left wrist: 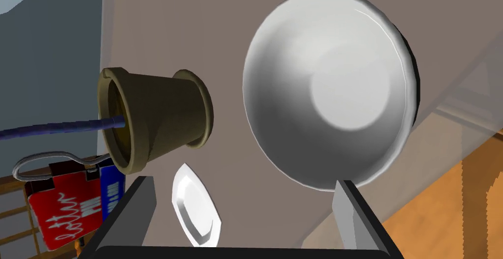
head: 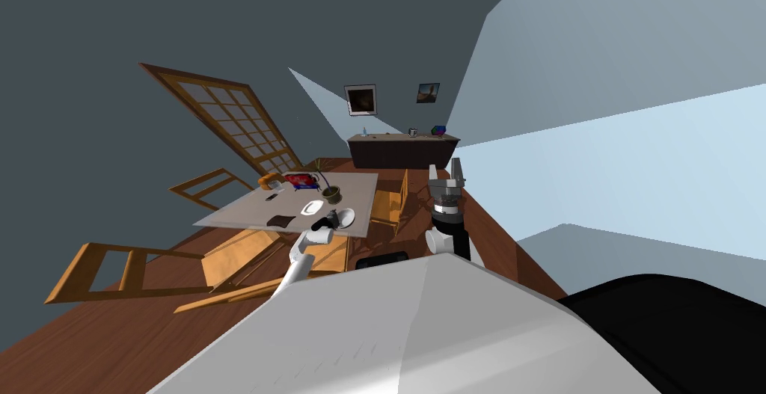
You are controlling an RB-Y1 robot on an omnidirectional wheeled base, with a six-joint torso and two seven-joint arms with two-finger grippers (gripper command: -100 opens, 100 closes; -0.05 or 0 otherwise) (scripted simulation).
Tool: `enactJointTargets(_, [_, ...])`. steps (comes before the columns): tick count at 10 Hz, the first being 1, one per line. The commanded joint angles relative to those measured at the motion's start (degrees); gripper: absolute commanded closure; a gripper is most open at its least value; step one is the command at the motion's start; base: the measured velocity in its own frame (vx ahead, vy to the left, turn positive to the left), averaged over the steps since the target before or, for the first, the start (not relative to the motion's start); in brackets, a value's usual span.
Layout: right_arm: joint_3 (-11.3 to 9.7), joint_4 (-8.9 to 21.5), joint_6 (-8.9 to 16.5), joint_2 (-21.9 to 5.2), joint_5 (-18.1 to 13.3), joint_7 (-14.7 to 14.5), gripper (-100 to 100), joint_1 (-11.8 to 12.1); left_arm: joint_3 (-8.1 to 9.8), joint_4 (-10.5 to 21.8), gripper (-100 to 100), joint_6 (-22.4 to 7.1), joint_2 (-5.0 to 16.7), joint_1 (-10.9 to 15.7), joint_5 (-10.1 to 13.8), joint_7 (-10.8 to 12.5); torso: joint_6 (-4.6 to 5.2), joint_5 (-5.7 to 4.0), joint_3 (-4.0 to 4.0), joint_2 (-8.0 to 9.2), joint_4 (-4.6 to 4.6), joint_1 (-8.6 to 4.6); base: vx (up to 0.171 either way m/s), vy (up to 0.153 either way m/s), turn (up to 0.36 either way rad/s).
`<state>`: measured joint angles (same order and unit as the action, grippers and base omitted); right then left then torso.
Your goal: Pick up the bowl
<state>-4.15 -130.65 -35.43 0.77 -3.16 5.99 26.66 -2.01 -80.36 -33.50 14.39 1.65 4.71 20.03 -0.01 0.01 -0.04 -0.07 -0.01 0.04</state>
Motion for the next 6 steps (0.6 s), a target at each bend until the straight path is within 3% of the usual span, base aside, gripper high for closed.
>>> enactJointTargets(1, [0.00,0.00,0.00,0.00,0.00,0.00,0,0.00,0.39,2.86,-100,-2.86,-1.07,1.59,0.01,0.48,0.00,0.00,0.00,0.00,0.00,0.00,0.017,0.030,-0.031])
enactJointTargets(3, [0.00,0.00,0.00,0.00,0.00,0.00,0,0.00,0.39,3.53,-100,-2.88,-1.07,1.59,0.01,0.48,-0.01,0.00,0.00,0.00,0.00,0.01,0.013,0.013,-0.006])
enactJointTargets(5, [0.00,0.00,0.00,0.00,0.00,0.00,0,0.00,0.94,7.10,-100,-6.20,-2.00,3.82,0.71,0.90,0.00,-0.01,0.00,0.01,0.00,-0.03,0.017,0.013,-0.025])
enactJointTargets(6, [0.00,0.00,0.00,0.00,0.00,0.00,0,0.00,0.94,7.96,-100,-6.20,-2.00,3.82,0.71,0.90,0.00,0.00,-0.02,-0.03,0.00,-0.01,0.024,0.017,-0.014])
